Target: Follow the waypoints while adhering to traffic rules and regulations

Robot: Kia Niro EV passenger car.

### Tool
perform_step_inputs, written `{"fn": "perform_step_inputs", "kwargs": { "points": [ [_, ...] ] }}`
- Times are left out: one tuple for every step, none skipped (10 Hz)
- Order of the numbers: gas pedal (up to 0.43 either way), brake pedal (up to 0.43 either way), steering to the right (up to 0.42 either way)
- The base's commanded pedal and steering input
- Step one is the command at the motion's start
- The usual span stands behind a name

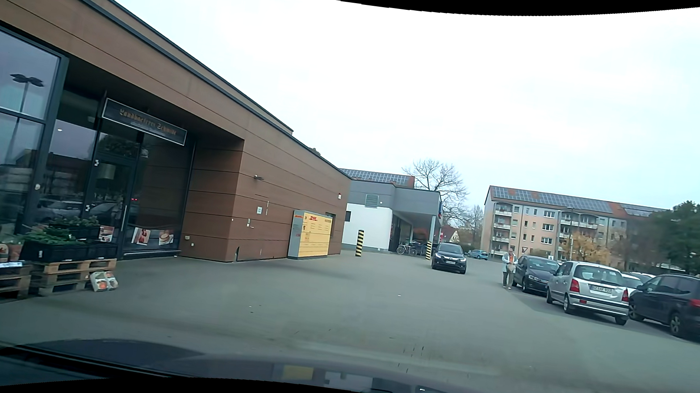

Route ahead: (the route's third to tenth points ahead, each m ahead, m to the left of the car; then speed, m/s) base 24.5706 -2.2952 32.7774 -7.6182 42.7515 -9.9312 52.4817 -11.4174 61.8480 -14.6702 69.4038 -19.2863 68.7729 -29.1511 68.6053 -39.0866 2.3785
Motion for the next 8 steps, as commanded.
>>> {"fn": "perform_step_inputs", "kwargs": {
  "points": [
    [0.000,0.000,0.234],
    [0.000,0.012,0.211],
    [0.000,0.006,0.192],
    [0.000,0.012,0.182],
    [0.000,0.037,0.173],
    [0.000,0.073,0.167],
    [0.000,0.091,0.160],
    [0.000,0.104,0.149]
  ]
}}
